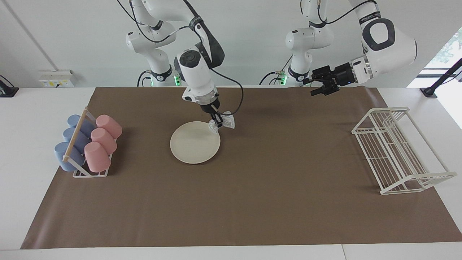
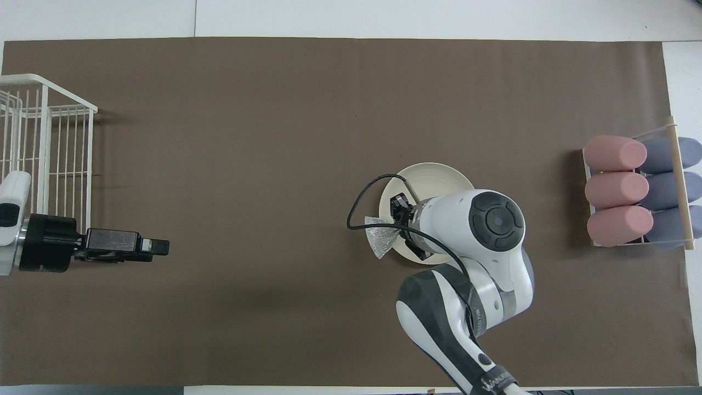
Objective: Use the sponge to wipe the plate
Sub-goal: 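Rub the scrubber around the plate surface with the right gripper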
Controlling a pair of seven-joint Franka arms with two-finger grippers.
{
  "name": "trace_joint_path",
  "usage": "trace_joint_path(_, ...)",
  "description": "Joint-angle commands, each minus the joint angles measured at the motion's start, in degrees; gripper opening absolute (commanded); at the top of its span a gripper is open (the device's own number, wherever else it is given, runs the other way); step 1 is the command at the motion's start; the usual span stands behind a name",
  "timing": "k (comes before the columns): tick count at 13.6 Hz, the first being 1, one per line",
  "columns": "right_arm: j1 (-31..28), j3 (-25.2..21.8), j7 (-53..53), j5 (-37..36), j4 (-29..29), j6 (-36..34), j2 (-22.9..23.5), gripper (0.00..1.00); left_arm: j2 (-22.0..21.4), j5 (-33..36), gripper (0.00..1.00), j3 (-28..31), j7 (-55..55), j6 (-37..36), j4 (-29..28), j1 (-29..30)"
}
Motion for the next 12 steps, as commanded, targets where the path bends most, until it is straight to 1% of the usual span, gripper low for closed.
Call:
trace_joint_path(1,-3.2,0.9,-6.3,-0.2,-6.1,3.9,-1.8,0.00,1.0,6.1,1.00,-0.1,-2.6,0.7,3.9,2.4)
trace_joint_path(3,-4.1,0.8,-10.1,-0.2,-7.2,5.5,1.0,0.00,1.3,12.1,1.00,-0.1,-2.9,1.0,4.4,2.1)
trace_joint_path(4,-4.5,0.9,-11.5,-0.2,-7.5,6.1,2.1,0.00,1.2,13.8,1.00,-0.2,-2.8,1.1,4.4,1.8)
trace_joint_path(5,-4.6,0.8,-12.4,-0.2,-7.5,6.6,2.1,0.00,1.2,15.0,1.00,-0.2,-2.9,1.1,4.3,1.6)
trace_joint_path(6,-5.7,0.8,-13.9,-0.2,-7.5,6.8,2.3,0.00,1.2,15.8,1.00,-0.3,-3.9,1.2,4.3,1.6)
trace_joint_path(10,-13.2,0.8,-27.9,-0.2,-7.4,7.6,3.1,0.00,1.2,16.7,1.00,-0.3,-5.0,1.6,4.3,1.5)
trace_joint_path(12,-14.3,0.8,-29.9,-0.2,-7.4,8.9,3.4,0.00,1.2,17.7,1.00,-0.4,-5.2,2.3,4.3,1.4)
